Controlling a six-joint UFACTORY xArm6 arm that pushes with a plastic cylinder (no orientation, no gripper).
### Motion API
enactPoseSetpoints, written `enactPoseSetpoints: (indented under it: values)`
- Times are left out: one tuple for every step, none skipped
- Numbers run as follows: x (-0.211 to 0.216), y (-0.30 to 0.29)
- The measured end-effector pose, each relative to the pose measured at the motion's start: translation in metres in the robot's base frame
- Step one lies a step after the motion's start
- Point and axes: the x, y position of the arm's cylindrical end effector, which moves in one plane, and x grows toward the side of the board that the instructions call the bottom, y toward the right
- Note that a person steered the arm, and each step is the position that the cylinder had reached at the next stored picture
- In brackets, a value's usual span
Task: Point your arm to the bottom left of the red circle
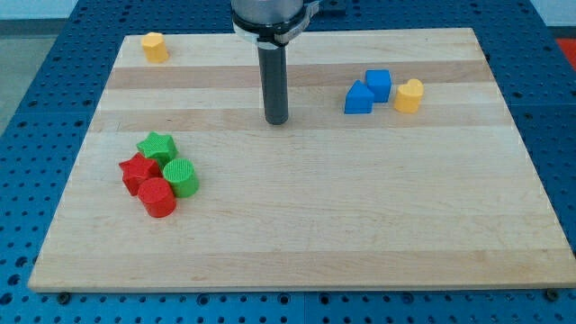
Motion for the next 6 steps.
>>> enactPoseSetpoints:
  values:
    - [0.023,-0.016]
    - [0.086,-0.062]
    - [0.154,-0.1]
    - [0.164,-0.102]
    - [0.166,-0.143]
    - [0.167,-0.173]
